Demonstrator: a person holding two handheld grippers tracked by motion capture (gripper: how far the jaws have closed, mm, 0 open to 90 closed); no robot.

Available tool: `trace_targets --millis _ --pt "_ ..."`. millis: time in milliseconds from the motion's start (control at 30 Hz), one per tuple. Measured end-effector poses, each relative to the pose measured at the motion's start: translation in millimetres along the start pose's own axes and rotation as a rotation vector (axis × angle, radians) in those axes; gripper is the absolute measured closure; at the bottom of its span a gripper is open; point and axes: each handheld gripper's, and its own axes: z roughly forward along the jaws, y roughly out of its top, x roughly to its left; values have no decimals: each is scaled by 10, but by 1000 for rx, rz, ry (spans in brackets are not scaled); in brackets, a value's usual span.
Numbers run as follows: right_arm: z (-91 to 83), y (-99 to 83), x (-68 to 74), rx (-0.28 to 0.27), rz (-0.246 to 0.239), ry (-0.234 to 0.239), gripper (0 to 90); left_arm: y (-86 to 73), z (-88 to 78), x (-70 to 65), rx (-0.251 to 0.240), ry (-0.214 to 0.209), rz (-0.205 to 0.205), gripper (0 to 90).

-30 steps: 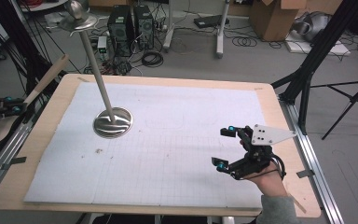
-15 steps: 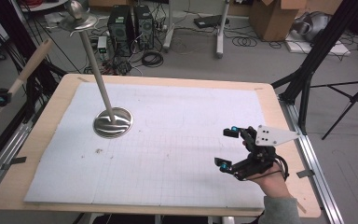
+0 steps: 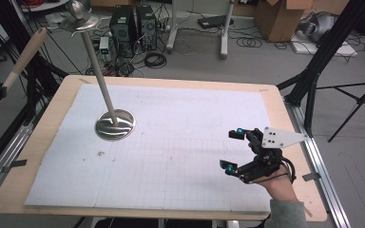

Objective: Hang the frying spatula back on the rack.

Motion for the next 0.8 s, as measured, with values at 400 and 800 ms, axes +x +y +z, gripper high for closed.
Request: trace_targets --millis 400,800 --pt "-32 16 1 -10 -2 0 40 100 -13 -18 -18 -2 -1 775" --pt "-73 31 -2 -22 -7 -5 40 98 99 -16 -16 -27 -22 775"
